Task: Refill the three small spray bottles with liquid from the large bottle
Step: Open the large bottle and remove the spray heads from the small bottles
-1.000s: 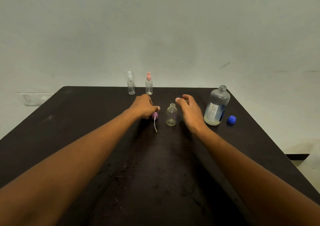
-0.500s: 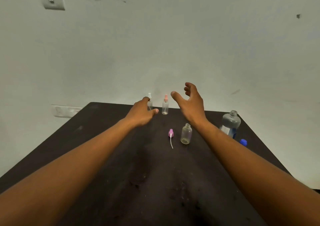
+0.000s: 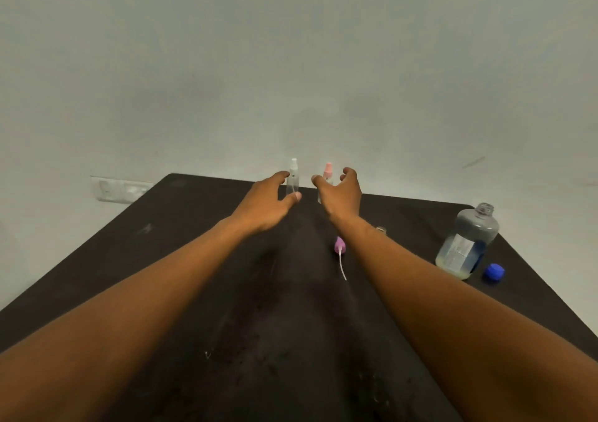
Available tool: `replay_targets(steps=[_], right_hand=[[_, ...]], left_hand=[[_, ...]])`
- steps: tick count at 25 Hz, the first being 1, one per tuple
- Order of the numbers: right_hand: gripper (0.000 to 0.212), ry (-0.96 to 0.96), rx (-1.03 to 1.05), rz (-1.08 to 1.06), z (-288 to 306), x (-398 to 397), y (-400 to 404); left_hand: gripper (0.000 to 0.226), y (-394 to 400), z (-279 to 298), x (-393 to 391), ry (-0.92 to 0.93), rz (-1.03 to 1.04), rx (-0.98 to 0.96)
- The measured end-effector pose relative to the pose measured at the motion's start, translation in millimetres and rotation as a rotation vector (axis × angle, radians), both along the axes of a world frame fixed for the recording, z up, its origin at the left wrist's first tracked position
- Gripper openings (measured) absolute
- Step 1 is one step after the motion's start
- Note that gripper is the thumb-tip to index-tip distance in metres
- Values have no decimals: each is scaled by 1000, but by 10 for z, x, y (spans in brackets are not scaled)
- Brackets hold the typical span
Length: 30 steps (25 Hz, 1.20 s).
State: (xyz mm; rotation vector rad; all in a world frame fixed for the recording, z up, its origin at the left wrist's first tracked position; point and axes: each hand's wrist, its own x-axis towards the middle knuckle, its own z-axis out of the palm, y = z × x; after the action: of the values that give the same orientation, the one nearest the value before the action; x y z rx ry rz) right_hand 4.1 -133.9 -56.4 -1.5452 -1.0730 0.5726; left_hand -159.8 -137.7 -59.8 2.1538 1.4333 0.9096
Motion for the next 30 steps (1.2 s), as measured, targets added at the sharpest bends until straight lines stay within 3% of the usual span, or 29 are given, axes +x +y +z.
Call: replay_targets(steps=[7, 15, 22, 30], right_hand=[[68, 19, -75, -164, -408, -51, 754], [44, 65, -183, -203, -561, -36, 1239], [35, 29, -118, -145, -475, -128, 1004], [30, 31, -54, -12, -213, -240, 197]], left_hand=[[54, 423, -291, 98, -58, -24, 53], [44, 652, -490, 17, -77, 14, 88], [42, 477, -336, -30, -61, 29, 104], [43, -56, 91, -83, -67, 34, 120]])
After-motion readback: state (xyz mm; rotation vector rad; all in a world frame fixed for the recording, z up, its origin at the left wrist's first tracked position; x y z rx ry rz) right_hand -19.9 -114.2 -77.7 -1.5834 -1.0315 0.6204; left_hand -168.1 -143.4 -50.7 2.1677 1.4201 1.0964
